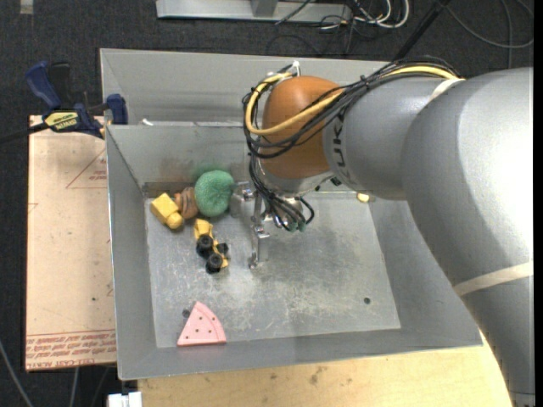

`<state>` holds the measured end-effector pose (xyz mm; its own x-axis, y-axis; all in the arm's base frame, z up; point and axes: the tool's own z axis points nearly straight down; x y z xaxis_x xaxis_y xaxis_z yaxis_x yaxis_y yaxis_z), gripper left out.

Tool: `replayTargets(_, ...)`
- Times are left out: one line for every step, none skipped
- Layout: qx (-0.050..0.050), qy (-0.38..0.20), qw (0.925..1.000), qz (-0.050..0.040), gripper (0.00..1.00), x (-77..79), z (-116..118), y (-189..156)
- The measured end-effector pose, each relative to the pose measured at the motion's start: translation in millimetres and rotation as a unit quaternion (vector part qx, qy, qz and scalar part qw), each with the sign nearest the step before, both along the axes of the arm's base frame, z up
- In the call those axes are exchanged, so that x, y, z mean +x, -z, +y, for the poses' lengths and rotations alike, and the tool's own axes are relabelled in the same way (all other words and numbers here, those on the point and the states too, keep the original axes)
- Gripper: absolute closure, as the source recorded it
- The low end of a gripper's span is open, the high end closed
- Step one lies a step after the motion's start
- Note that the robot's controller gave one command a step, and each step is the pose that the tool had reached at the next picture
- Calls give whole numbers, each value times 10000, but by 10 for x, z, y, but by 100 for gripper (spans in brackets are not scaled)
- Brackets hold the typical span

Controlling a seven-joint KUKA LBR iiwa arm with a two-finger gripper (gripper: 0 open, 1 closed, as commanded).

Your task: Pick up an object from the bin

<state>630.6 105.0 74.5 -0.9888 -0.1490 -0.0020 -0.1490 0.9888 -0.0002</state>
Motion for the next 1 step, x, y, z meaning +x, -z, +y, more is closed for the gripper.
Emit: replayTargets(3,-1286,9917,-11,0,42,259,14)
